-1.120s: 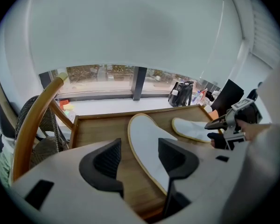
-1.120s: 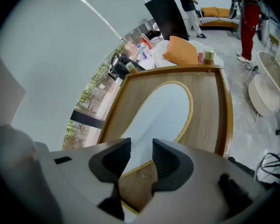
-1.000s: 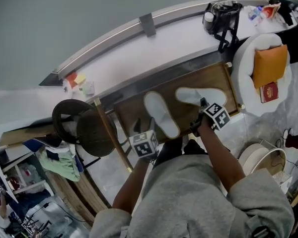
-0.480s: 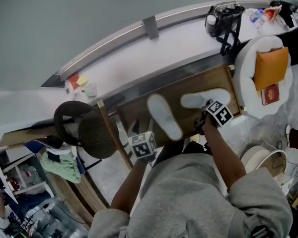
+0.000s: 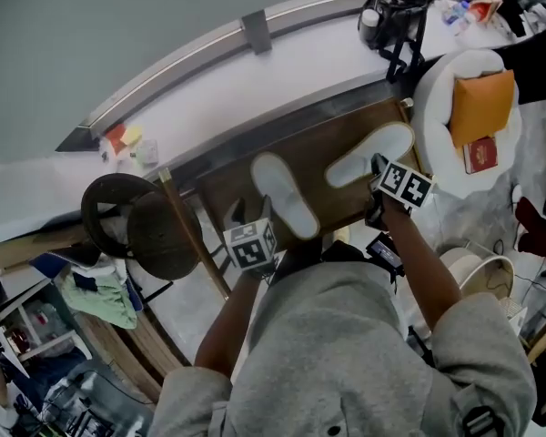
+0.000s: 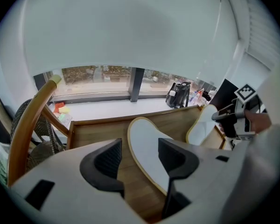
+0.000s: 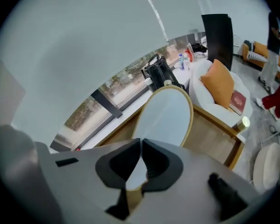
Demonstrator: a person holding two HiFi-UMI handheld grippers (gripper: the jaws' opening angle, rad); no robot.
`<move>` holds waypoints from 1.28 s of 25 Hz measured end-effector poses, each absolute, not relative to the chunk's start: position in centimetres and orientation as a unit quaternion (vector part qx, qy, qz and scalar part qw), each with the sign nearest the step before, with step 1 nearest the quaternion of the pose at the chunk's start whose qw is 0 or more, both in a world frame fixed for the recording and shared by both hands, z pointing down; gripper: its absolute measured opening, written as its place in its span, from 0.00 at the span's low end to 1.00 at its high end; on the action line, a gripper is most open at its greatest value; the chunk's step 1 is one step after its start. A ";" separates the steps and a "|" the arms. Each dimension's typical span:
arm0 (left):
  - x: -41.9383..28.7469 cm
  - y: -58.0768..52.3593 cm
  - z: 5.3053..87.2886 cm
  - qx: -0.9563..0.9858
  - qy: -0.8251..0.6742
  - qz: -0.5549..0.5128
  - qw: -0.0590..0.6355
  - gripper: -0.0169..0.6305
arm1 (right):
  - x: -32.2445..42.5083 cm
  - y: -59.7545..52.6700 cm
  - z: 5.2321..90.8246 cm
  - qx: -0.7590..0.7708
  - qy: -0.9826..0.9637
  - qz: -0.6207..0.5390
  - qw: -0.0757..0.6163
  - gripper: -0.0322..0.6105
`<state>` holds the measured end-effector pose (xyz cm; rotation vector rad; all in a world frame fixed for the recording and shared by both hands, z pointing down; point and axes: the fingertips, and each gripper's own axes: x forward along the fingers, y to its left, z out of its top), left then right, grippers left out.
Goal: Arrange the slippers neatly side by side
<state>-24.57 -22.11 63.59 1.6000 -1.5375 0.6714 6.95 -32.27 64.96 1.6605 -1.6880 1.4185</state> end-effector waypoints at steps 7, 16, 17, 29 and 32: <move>-22.9 -21.3 63.5 0.637 -0.604 0.262 0.401 0.41 | 5.9 -31.7 62.2 0.524 -0.679 0.440 0.266 0.11; -22.2 -19.7 62.9 0.634 -0.616 0.248 0.398 0.41 | 2.2 -28.5 62.3 0.384 -0.748 0.383 0.381 0.11; -22.2 -19.5 62.9 0.632 -0.617 0.247 0.398 0.41 | 1.8 -28.2 62.4 0.372 -0.752 0.376 0.394 0.11; -23.2 -17.0 62.3 0.601 -0.643 0.228 0.415 0.41 | -4.5 -26.2 66.2 0.281 -0.744 0.395 0.460 0.11; -24.1 -16.4 62.4 0.589 -0.654 0.224 0.419 0.41 | -6.1 -26.2 67.7 0.271 -0.730 0.421 0.465 0.11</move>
